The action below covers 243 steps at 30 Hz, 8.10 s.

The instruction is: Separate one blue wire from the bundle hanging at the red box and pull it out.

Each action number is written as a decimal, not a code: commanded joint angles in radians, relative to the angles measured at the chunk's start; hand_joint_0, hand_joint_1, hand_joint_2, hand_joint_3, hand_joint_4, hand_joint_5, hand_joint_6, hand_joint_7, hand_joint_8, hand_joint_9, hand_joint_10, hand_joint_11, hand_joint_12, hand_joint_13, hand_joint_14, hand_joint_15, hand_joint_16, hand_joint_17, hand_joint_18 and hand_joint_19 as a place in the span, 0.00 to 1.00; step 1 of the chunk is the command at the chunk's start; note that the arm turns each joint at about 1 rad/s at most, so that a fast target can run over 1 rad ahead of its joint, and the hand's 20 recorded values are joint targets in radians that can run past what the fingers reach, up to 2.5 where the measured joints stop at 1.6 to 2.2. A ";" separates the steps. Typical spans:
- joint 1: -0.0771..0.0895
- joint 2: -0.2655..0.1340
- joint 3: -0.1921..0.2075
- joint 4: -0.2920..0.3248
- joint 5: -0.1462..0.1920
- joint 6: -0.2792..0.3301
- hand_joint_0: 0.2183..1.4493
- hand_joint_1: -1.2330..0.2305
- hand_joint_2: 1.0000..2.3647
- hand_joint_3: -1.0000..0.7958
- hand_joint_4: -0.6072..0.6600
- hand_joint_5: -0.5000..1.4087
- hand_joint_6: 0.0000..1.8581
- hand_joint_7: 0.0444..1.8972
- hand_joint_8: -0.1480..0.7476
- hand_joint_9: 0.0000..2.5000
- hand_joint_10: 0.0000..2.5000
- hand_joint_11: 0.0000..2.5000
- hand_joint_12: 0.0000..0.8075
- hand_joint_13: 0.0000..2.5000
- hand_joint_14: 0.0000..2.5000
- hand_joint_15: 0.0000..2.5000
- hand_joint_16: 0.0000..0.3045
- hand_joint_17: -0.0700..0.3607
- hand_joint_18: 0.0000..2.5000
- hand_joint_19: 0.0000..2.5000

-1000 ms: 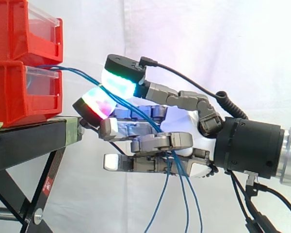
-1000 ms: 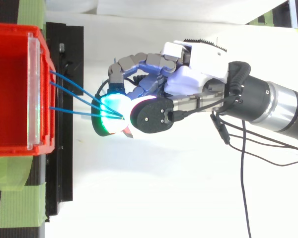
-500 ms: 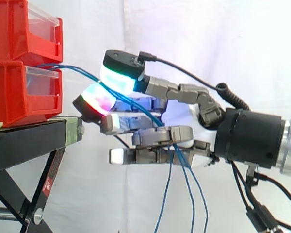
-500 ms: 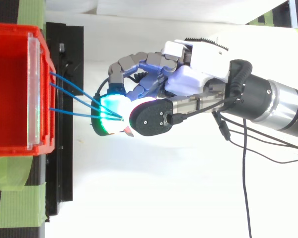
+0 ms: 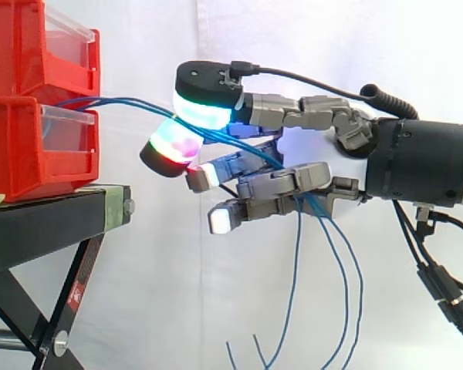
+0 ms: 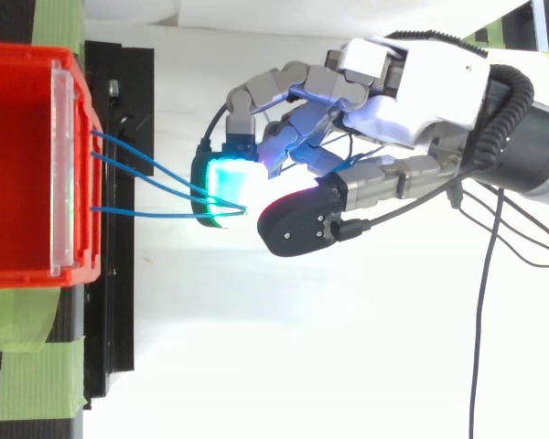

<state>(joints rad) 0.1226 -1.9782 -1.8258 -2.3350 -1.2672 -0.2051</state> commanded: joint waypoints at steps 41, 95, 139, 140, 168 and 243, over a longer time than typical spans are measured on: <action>-0.009 0.036 0.000 -0.075 -0.014 -0.056 0.34 0.36 0.02 0.45 0.67 0.15 0.43 0.57 0.52 0.38 0.00 0.60 0.37 0.48 0.76 0.32 0.17 0.43 0.28 0.35; -0.014 0.099 -0.001 -0.119 0.042 -0.175 0.32 0.41 0.02 0.42 0.67 0.15 0.43 0.57 0.54 0.38 0.00 0.59 0.38 0.48 0.75 0.32 0.17 0.43 0.28 0.35; -0.012 0.099 0.000 -0.132 0.032 -0.165 0.32 0.33 0.01 0.35 0.67 0.15 0.44 0.57 0.53 0.38 0.00 0.59 0.39 0.48 0.76 0.31 0.17 0.43 0.28 0.35; -0.012 0.099 0.000 -0.130 0.032 -0.165 0.32 0.33 0.01 0.36 0.68 0.15 0.44 0.57 0.53 0.38 0.00 0.59 0.38 0.48 0.76 0.31 0.17 0.43 0.28 0.35; -0.014 0.099 0.000 -0.130 0.032 -0.165 0.39 0.23 0.02 0.49 0.65 0.14 0.45 0.57 0.51 0.36 0.00 0.61 0.40 0.48 0.74 0.33 0.17 0.43 0.28 0.34; -0.012 0.099 0.000 -0.129 0.032 -0.163 0.33 0.33 0.02 0.42 0.66 0.16 0.45 0.59 0.55 0.46 0.00 0.62 0.39 0.52 0.75 0.33 0.17 0.43 0.33 0.36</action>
<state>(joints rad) 0.1105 -1.8791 -1.8254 -2.4637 -1.2347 -0.3681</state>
